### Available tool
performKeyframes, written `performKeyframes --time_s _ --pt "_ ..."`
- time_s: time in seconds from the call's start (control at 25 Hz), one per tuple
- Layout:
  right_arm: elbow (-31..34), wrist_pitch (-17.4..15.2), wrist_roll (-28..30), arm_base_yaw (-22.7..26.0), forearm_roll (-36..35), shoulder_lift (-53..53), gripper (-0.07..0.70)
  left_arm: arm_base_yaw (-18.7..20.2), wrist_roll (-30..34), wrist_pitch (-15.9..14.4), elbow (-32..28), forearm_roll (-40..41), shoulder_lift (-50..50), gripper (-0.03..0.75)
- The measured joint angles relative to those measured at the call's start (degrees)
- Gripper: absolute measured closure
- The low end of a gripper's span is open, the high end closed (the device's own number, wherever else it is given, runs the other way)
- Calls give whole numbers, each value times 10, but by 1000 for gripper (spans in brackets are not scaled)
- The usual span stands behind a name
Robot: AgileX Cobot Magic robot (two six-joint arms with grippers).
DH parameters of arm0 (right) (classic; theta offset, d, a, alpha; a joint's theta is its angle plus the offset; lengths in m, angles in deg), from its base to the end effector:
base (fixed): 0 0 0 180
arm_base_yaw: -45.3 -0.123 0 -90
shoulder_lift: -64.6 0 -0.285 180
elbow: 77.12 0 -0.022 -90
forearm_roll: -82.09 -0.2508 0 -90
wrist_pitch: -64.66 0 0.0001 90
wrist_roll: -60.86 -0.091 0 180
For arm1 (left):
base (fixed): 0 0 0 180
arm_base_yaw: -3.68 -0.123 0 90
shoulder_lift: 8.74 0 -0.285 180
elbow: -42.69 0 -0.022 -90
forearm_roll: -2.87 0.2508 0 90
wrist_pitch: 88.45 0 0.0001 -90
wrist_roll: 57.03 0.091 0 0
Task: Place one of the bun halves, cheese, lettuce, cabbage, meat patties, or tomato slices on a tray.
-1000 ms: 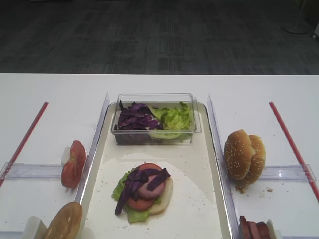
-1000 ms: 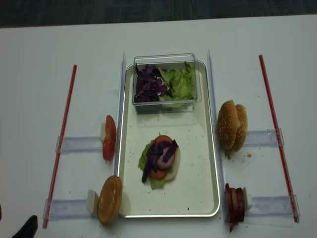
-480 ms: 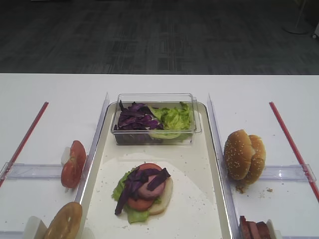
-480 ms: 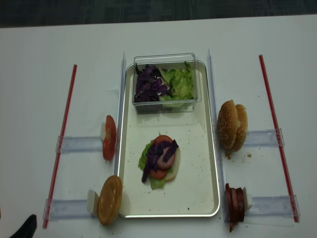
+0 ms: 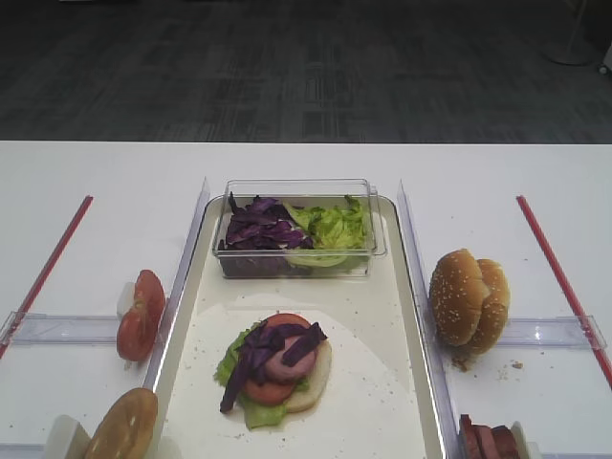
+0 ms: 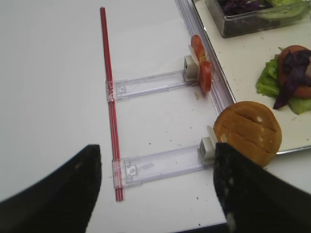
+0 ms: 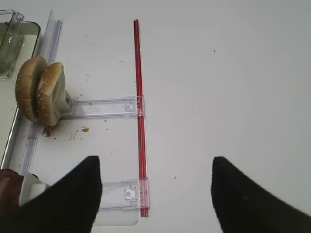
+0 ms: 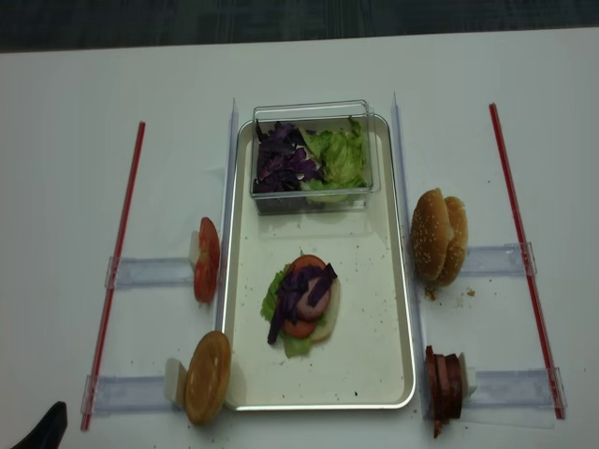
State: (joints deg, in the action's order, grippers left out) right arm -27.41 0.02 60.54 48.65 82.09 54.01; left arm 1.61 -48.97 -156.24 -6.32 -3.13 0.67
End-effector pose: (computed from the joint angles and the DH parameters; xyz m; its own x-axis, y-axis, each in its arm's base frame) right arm 0.0013 -0.0001 0.2665 -0.5714 0.0390 -0.8197 0.0616 0.9981 0.0046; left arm -0.0056 -0.0090 0.2662 -0.5816 0.0794 -0.8096 0.1013 0.9945 0.0247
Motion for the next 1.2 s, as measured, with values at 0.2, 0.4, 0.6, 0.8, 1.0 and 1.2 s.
performKeyframes --time_s 0.2,0.4,0.6,0.8,1.0,1.2 --pt "0 0 0 0 0 0 123 0 0 0 0 0 0 263" --pt "0 0 3 0 0 0 123 0 0 0 0 0 0 263" --pt "0 0 3 0 0 0 123 0 0 0 0 0 0 263" --pt "0 0 3 0 0 0 123 0 0 0 0 0 0 263" --pt "0 0 3 0 0 0 123 0 0 0 0 0 0 263" --pt "0 0 3 0 0 0 123 0 0 0 0 0 0 263"
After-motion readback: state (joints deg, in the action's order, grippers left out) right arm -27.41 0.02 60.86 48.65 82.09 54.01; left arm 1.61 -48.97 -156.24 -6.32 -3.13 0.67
